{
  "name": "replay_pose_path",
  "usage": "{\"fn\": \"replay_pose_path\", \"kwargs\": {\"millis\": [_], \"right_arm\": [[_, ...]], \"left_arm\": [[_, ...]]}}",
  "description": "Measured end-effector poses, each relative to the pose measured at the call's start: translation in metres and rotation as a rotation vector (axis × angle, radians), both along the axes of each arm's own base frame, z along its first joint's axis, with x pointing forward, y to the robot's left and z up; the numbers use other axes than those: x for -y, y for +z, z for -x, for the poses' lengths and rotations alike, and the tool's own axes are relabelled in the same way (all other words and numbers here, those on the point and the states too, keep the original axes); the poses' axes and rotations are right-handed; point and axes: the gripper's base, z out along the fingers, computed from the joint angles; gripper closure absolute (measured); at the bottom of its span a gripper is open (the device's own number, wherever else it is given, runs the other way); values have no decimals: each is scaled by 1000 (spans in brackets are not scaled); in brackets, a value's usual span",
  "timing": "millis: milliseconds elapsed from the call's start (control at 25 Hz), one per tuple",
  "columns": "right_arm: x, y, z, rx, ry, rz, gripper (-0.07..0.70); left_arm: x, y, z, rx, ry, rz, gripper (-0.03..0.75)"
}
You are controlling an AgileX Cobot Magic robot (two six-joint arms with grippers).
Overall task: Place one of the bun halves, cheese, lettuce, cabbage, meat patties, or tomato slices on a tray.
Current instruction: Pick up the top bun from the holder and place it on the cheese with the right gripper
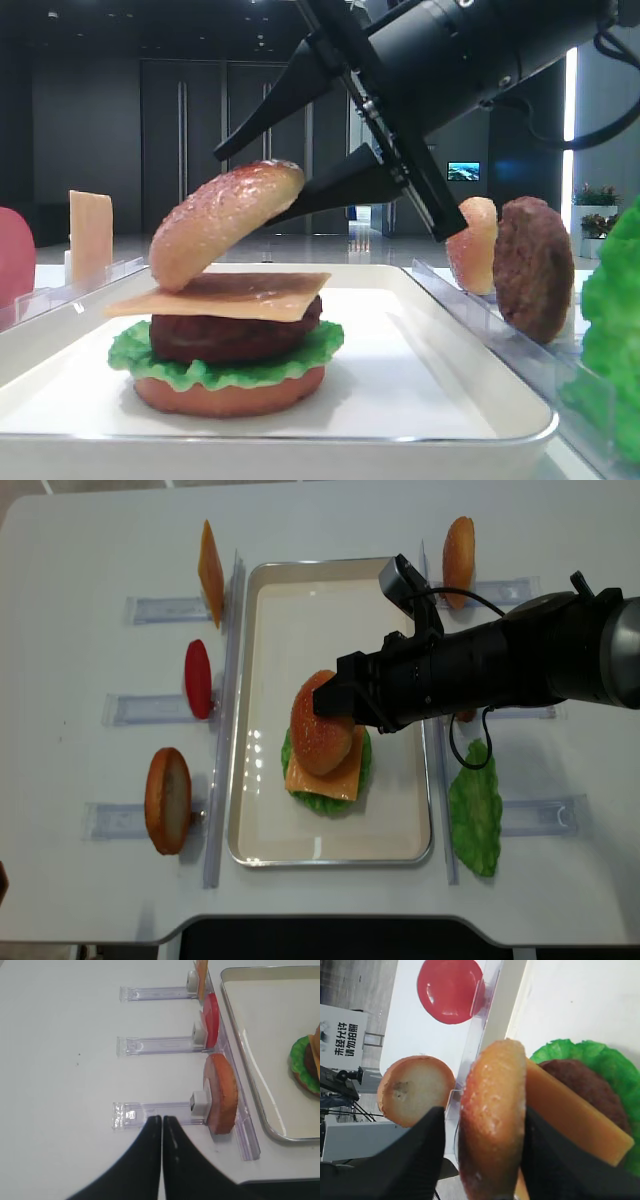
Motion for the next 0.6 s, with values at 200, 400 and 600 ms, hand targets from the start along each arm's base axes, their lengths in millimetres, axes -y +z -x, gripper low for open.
{"fn": "replay_pose_path", "kwargs": {"millis": [200, 400, 600], "right_arm": [[1, -1, -1, 6, -5, 14, 302], [2, -3, -1, 9, -8, 45, 283], [3, -4, -1, 12, -2, 57, 173]], "left_arm": [[0, 0, 0, 0, 0, 0, 716], [0, 0, 0, 0, 0, 0, 716], [0, 0, 0, 0, 0, 0, 716]]}}
